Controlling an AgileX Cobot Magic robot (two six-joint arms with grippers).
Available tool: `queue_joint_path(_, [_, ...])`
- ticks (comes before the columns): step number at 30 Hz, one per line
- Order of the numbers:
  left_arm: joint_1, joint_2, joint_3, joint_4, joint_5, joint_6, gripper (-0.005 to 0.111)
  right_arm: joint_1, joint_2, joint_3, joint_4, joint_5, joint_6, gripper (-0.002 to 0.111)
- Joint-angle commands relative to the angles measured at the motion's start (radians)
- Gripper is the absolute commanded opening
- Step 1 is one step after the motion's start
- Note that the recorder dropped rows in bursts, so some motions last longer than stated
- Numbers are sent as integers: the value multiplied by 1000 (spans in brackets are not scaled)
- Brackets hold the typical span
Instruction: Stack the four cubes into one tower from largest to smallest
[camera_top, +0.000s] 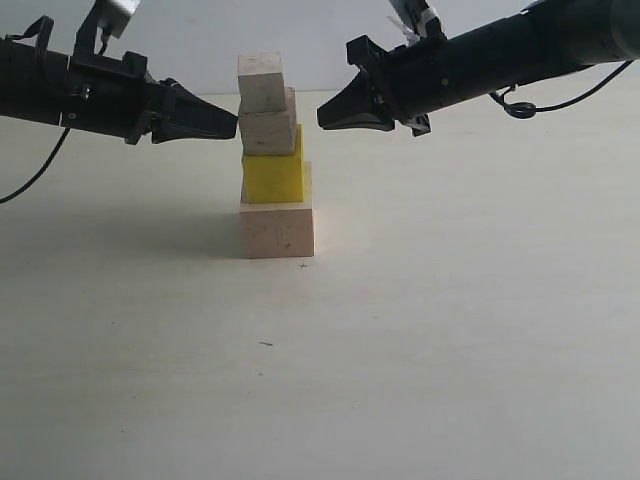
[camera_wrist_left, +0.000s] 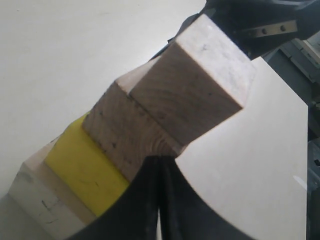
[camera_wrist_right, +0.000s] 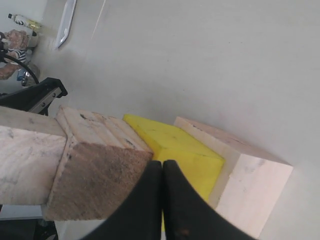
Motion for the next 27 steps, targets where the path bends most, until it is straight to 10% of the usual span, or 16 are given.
queue_joint_path(1, [-3,-2,-5,-9,12,6,0,-4,0,-7,5,-4,-11,0])
queue_joint_path(27, [-3,-2,-5,-5,28,6,0,-4,0,-7,5,-4,-11,0])
